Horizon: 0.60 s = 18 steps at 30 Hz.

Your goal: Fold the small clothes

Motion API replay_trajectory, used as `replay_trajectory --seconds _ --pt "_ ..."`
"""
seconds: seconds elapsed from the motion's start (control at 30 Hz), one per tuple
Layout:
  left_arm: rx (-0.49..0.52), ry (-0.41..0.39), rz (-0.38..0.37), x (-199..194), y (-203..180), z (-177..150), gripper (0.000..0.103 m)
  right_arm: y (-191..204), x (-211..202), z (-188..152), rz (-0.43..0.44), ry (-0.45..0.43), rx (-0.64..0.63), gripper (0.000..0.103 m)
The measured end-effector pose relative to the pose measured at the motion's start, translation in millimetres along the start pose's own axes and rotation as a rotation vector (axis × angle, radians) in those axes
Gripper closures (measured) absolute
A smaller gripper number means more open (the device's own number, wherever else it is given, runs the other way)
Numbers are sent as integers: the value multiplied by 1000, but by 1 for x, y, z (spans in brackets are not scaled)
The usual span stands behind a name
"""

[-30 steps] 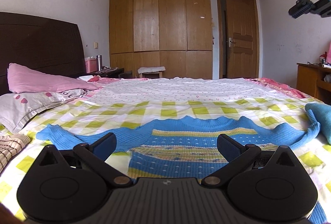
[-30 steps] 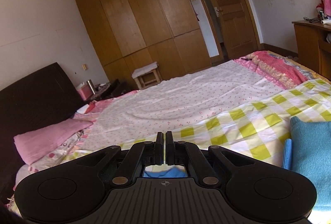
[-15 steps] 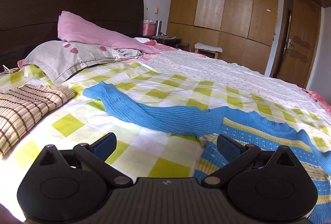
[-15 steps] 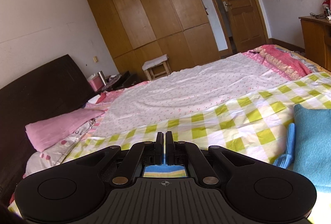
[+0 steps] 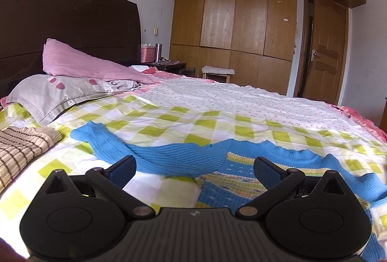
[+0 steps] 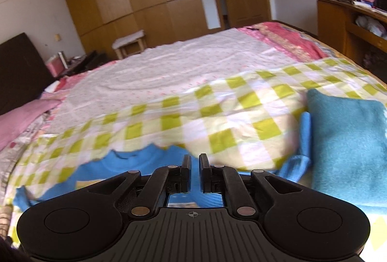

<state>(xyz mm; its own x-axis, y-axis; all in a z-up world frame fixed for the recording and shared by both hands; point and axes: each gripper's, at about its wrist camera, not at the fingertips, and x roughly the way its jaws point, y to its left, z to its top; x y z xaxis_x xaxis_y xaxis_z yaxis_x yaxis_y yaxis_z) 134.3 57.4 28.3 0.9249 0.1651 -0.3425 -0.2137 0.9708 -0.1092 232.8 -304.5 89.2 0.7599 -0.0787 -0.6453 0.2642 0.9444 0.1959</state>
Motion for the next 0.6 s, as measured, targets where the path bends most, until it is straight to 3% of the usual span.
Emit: replay_trajectory --seconds 0.17,0.27,0.43,0.6 --pt "62 -25 -32 7 -31 2 0 -42 52 11 -121 60 37 93" --pt "91 -30 -57 14 -45 0 0 -57 87 14 -134 115 82 93" --pt "103 25 -96 29 -57 -11 0 -69 133 8 -202 192 71 93" --pt "116 60 -133 36 -63 -18 0 -92 151 -2 -305 238 101 93"
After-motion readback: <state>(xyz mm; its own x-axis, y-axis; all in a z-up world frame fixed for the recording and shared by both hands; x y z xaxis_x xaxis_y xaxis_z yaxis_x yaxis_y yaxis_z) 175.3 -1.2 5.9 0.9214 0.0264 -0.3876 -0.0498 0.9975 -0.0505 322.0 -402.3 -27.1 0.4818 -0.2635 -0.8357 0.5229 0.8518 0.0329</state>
